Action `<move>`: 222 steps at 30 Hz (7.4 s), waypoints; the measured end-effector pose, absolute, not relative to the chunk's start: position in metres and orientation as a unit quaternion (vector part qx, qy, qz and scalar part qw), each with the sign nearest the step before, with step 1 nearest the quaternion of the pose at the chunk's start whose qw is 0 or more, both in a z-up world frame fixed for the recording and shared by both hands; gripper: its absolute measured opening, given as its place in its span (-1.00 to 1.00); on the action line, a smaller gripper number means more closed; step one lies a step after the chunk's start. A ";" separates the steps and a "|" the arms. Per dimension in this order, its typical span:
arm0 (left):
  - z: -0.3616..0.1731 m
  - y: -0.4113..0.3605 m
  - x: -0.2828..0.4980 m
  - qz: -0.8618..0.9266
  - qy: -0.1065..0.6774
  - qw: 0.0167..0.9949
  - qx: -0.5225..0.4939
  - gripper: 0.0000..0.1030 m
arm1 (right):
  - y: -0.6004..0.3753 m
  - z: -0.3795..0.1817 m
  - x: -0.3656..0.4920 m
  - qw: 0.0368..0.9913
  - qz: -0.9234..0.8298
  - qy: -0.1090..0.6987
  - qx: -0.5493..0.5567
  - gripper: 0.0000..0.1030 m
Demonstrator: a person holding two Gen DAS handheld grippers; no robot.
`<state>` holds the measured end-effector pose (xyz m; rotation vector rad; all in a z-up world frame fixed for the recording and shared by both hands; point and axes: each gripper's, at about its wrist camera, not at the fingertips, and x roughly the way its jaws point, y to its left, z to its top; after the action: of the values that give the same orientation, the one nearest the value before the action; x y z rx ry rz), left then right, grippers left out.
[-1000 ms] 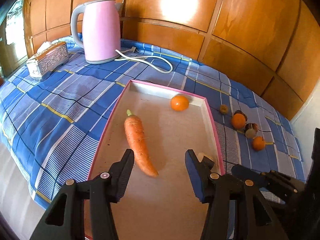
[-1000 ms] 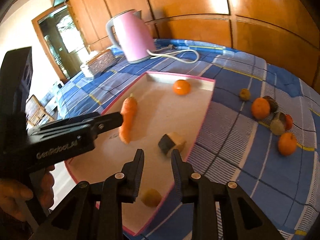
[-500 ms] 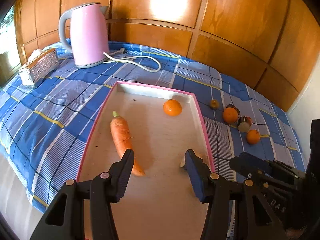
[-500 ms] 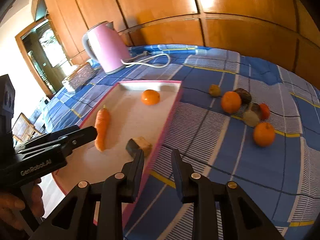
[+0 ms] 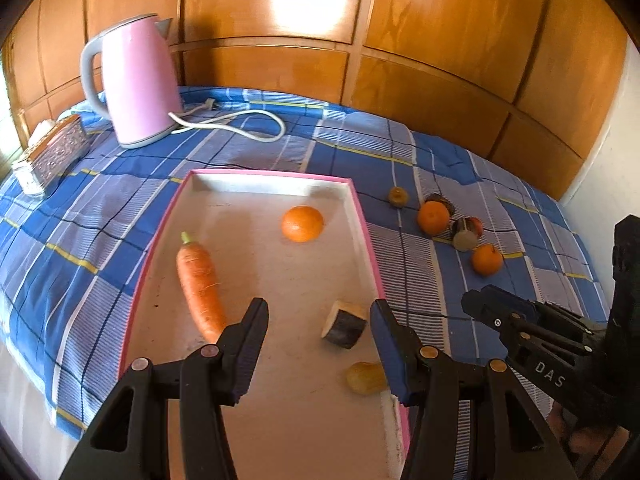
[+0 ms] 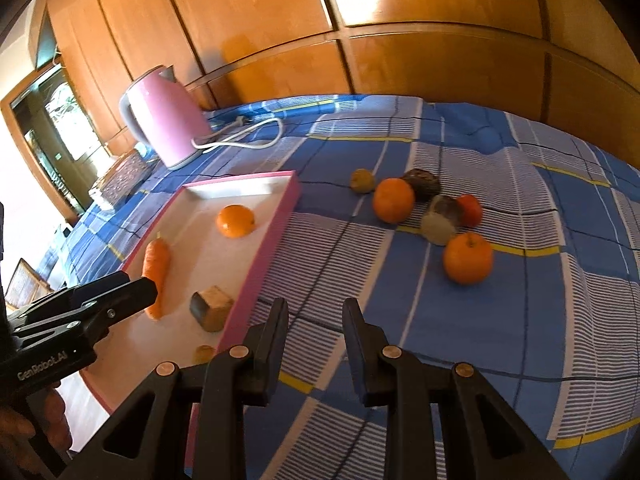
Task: Organize fruits
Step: 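Move the right tool toward a tangerine while the left tool moves toward the kiwi, then grasp the tangerine with the right tool while the left tool grasps the brown kiwi, then drop the kiwi into the tray with the left tool while the right tool drops the tangerine there, then move both tools back toward the orange and red tomato beside the tray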
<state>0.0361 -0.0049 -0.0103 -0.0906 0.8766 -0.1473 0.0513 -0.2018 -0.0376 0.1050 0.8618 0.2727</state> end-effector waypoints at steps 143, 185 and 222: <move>-0.013 0.070 0.028 -0.020 0.427 0.899 -0.099 -0.50 | -0.114 -0.021 0.068 0.864 0.262 0.430 0.008 -0.25; 0.001 0.034 0.015 -0.036 0.402 0.913 -0.059 -0.09 | -0.134 -0.022 0.045 0.901 0.176 0.396 -0.009 -0.22; -0.012 -0.060 0.050 -0.130 0.440 0.888 0.001 -0.09 | -0.258 -0.049 0.069 0.905 0.026 0.419 0.063 -0.22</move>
<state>0.0499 -0.0604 -0.0124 0.0027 0.9145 -0.2700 0.0686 -0.2584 -0.0495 0.1296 0.8654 0.0531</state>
